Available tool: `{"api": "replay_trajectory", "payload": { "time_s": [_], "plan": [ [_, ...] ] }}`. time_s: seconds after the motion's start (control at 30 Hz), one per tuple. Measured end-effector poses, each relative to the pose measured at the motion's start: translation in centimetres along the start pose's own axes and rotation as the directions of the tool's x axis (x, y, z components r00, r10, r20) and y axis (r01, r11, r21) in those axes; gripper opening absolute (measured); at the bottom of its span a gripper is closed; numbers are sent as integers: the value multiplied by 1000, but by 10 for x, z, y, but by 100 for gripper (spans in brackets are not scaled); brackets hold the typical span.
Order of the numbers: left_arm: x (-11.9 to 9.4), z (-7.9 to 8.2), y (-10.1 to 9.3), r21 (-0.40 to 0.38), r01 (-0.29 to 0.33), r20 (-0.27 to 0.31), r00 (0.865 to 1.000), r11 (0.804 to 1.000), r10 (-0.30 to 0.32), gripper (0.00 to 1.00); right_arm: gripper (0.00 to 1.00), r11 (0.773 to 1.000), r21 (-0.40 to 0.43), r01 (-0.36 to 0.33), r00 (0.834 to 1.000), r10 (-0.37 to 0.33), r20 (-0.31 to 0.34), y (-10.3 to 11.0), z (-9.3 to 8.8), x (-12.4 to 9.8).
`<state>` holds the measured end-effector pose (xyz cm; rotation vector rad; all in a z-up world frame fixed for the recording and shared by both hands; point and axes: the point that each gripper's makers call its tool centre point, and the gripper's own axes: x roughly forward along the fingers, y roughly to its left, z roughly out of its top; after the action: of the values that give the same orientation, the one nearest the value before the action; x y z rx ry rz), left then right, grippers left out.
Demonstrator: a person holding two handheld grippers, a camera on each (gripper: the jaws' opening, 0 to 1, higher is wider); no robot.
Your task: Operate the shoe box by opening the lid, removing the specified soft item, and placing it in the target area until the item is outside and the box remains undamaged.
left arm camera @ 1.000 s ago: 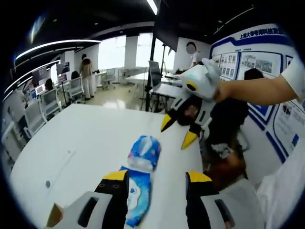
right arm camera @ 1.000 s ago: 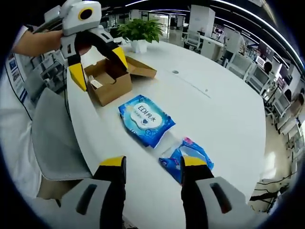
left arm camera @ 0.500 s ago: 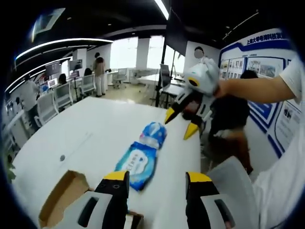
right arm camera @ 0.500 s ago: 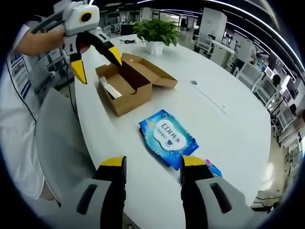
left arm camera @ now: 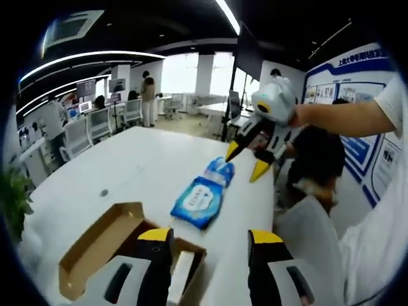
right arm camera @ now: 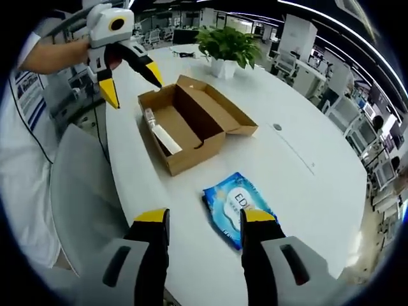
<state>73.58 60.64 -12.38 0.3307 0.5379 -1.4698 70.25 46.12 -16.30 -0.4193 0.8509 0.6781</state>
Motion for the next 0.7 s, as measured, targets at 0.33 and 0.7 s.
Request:
{"api": "replay_trajectory", "payload": {
  "time_s": [0.33,0.7],
  "plan": [
    [-29,-20,18,-30,-42,-1,999,999,42,47,41,999,-30,-21,1000,21,-3,8,23,17],
    [-49,-39,34,-56,-72,-10,997,996,72,47,41,997,-57,-44,999,44,-5,17,44,35]
  ]
}}
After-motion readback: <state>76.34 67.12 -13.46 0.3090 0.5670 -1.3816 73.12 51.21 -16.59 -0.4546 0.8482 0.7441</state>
